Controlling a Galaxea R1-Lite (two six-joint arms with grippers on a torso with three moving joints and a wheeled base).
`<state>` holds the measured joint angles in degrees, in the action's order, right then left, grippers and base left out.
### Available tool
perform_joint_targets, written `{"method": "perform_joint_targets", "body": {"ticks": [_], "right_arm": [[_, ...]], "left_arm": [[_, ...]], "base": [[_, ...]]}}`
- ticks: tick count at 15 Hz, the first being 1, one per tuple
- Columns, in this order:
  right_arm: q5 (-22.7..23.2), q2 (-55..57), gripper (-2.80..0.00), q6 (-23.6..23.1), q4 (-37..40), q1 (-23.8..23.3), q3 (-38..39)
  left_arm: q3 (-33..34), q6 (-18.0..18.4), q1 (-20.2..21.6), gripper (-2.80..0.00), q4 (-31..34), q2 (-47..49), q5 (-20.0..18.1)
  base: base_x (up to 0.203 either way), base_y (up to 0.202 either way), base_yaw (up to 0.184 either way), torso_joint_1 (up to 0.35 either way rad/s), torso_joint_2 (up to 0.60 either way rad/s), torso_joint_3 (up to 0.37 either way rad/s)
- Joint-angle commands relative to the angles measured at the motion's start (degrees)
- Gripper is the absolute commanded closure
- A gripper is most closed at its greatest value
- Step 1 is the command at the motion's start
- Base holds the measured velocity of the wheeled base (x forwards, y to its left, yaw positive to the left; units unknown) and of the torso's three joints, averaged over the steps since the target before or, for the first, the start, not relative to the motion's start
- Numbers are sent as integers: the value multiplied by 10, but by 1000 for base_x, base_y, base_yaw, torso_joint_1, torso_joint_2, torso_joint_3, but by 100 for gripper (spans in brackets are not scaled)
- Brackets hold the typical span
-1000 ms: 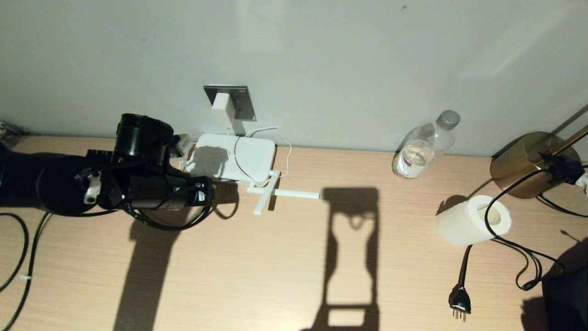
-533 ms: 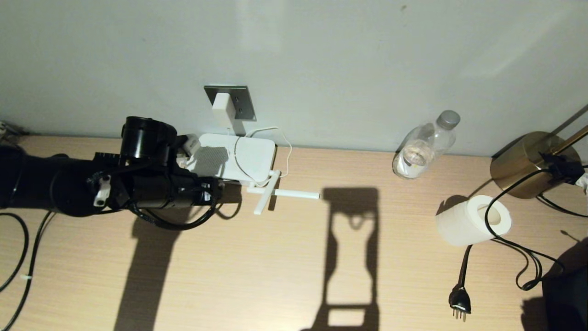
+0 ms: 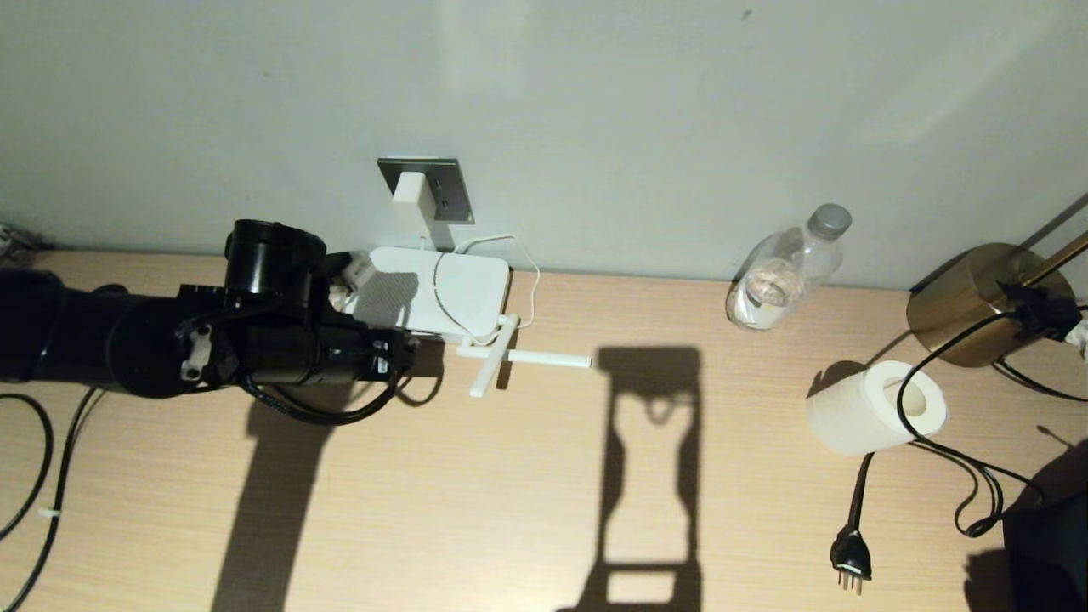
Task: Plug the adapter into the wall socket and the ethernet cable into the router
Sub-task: Plug cable into router interface
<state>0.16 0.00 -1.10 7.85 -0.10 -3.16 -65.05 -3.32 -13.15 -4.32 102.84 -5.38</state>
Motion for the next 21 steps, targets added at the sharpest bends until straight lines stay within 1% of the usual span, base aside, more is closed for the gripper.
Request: {"method": "perform_joint_targets", "body": {"ticks": [1, 3, 5, 6, 8, 12, 14, 15, 17, 19, 21], "right_arm": [[0, 0, 0, 0, 1, 0, 0], [0, 1, 0, 0, 1, 0, 0], [0, 0, 0, 0, 1, 0, 0], [0, 0, 0, 0, 1, 0, 0], [0, 0, 0, 0, 1, 0, 0], [0, 1, 0, 0, 1, 0, 0], [0, 0, 0, 0, 1, 0, 0], [0, 1, 0, 0, 1, 0, 0], [0, 1, 0, 0, 1, 0, 0], [0, 0, 0, 0, 1, 0, 0], [0, 1, 0, 0, 1, 0, 0]], "left_arm": [[-3, 19, 11, 0, 0, 7, 21], [-10, 18, 10, 0, 1, 16, 56], [-12, 18, 8, 0, 4, 16, 58], [-15, 18, 6, 0, 6, 16, 65], [-29, 15, -5, 0, 7, 24, 103], [-48, 8, -24, 0, 22, 29, 114], [-76, -25, -43, 0, 44, 35, 133], [-88, -35, -52, 0, 62, 40, 143], [-92, -39, -57, 0, 71, 41, 148], [-92, -39, -57, 0, 72, 42, 167], [-92, -39, -57, 0, 72, 42, 170]], "base": [[0, 0, 0, 0, 0, 0], [0, 0, 0, 0, 0, 0], [0, 0, 0, 0, 0, 0], [0, 0, 0, 0, 0, 0], [0, 0, 0, 0, 0, 0], [0, 0, 0, 0, 0, 0], [0, 0, 0, 0, 0, 0], [0, 0, 0, 0, 0, 0], [0, 0, 0, 0, 0, 0], [0, 0, 0, 0, 0, 0], [0, 0, 0, 0, 0, 0]]}}
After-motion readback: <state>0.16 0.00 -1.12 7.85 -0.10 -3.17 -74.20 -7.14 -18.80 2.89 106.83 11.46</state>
